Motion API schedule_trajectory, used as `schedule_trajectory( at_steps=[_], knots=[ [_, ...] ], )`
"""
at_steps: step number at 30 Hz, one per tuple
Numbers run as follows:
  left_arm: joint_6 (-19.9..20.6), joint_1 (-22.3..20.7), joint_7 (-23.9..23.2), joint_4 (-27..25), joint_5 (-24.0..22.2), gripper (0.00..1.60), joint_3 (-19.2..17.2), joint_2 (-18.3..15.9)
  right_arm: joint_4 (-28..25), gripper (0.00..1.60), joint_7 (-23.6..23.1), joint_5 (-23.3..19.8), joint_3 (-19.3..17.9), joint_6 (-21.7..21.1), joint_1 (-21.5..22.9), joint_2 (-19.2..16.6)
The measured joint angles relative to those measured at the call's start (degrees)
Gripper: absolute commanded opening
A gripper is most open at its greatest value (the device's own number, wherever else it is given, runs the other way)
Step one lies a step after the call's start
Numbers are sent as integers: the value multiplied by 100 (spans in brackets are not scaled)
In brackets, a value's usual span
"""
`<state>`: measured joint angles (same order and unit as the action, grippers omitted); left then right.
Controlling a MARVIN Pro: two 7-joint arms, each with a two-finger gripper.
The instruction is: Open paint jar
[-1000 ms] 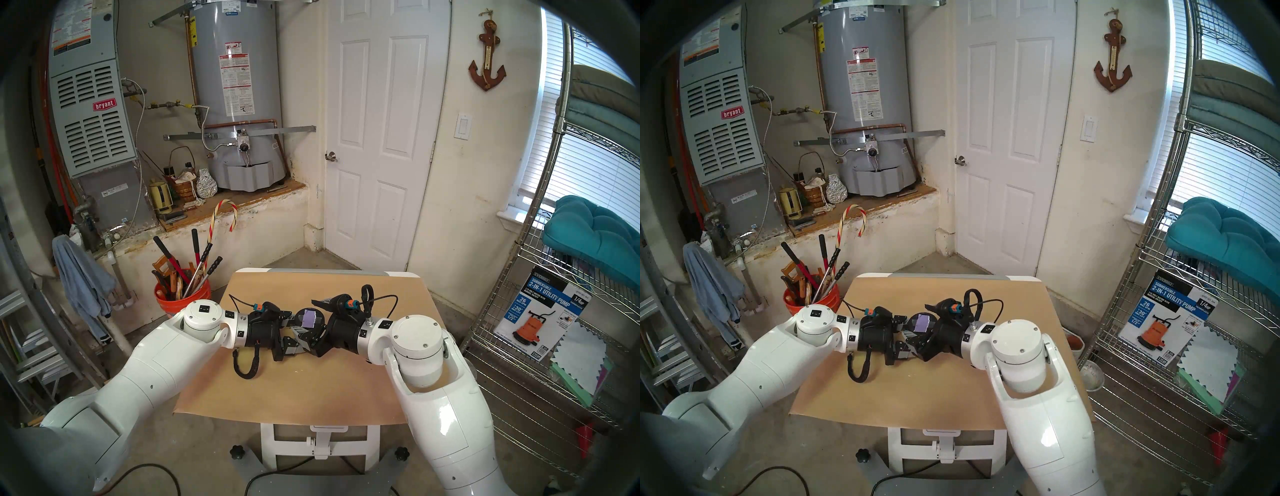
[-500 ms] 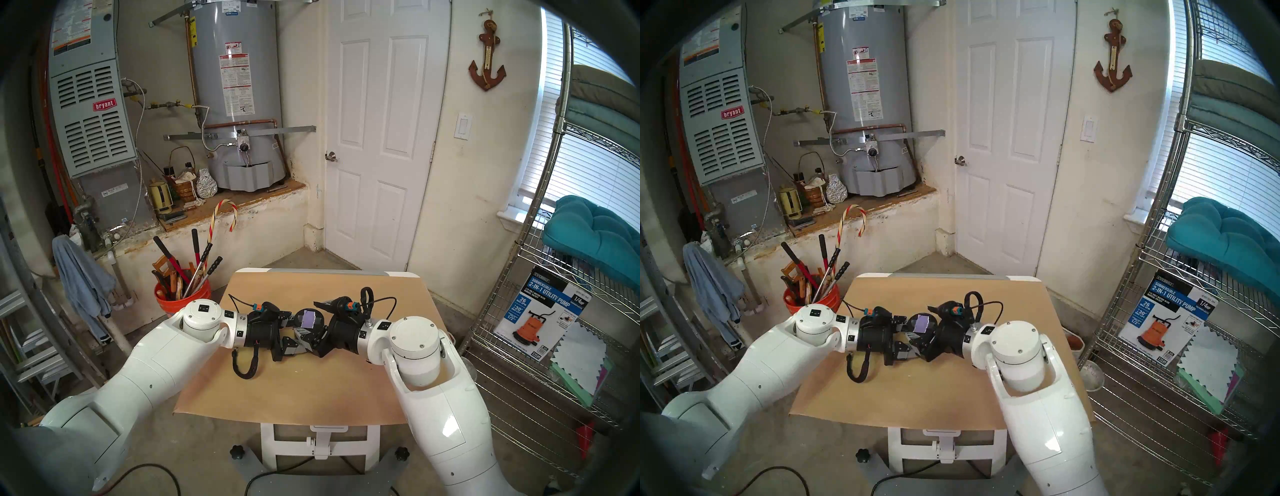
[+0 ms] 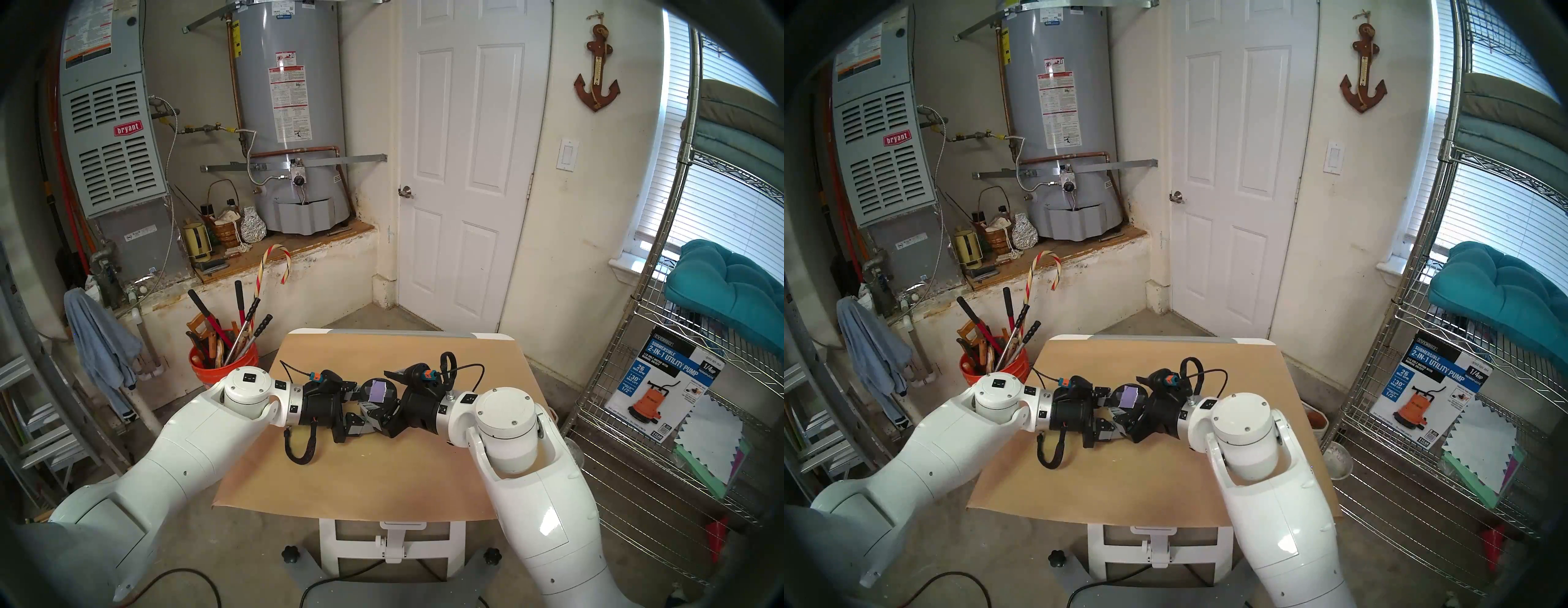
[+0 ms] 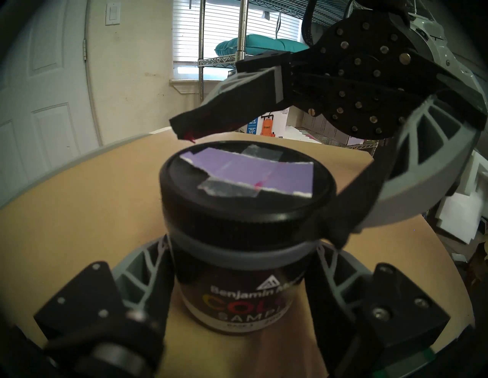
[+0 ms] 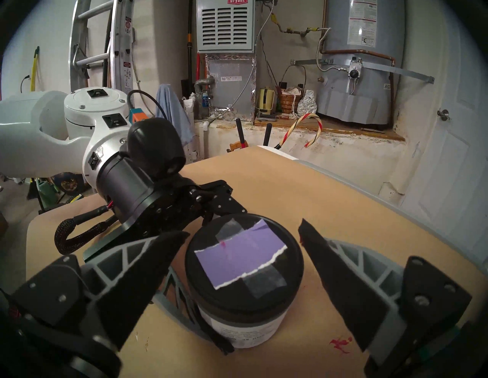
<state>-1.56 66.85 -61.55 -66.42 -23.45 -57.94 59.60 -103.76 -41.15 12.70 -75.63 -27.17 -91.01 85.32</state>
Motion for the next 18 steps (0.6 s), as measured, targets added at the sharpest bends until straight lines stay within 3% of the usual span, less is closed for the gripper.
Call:
schedule_trajectory(
  at_steps=[10, 11, 12, 16, 18],
  knots=[
    [-15, -10, -24, 27, -4, 0, -2, 10, 43, 160, 92, -2, 23, -6, -13, 19],
    [-16, -11, -26, 29, -4, 0, -2, 10, 48, 141, 99, -3, 23, 0, -14, 20],
    [-16, -11, -28, 31, -5, 0, -3, 11, 55, 88, 106, -6, 23, 9, -15, 20],
    [-16, -11, -30, 35, -8, 0, -9, 11, 65, 53, 121, -19, 23, 38, -15, 21],
    [-16, -11, -30, 35, -9, 0, -11, 10, 67, 48, 121, -29, 23, 49, -14, 19]
  ],
)
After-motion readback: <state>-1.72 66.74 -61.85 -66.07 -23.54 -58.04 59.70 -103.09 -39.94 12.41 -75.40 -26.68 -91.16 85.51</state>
